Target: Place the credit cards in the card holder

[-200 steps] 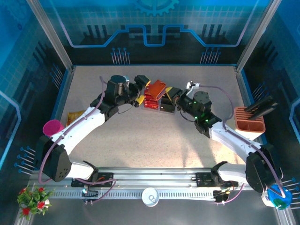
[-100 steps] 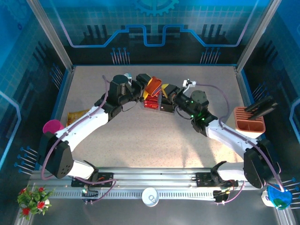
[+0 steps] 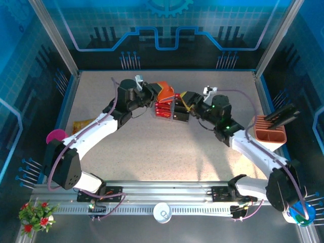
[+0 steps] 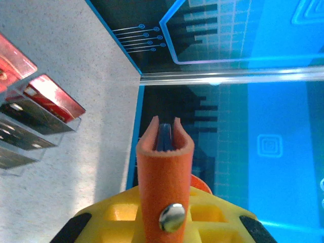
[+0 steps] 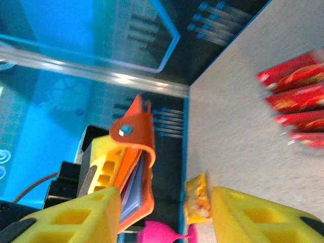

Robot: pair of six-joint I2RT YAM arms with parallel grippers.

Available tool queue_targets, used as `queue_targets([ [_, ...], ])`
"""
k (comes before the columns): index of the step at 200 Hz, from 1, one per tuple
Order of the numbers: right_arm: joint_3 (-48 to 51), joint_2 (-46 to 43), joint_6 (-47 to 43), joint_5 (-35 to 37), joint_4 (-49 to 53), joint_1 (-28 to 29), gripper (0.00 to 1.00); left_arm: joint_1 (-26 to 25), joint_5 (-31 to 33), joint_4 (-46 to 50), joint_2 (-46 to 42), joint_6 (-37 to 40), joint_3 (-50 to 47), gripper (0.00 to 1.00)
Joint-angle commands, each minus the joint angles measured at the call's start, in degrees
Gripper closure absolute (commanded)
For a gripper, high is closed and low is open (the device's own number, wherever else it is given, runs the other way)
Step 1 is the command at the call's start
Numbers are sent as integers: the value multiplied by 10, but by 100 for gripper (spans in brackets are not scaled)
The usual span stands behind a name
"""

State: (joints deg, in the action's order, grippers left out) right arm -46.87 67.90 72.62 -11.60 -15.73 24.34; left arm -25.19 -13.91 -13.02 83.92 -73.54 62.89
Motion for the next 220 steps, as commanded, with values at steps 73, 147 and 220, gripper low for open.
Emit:
queue_targets([
  [73,-305,103,-317,-38,386,27,26,16,-169,42,36,189,71,100],
  [147,-202,102,-250,-20,288,10,62,13,-169,-5,40,141,64,100],
  [220,-96,74,-136,-91,108,-30,65,13,-173,-99,47,61,44,100],
])
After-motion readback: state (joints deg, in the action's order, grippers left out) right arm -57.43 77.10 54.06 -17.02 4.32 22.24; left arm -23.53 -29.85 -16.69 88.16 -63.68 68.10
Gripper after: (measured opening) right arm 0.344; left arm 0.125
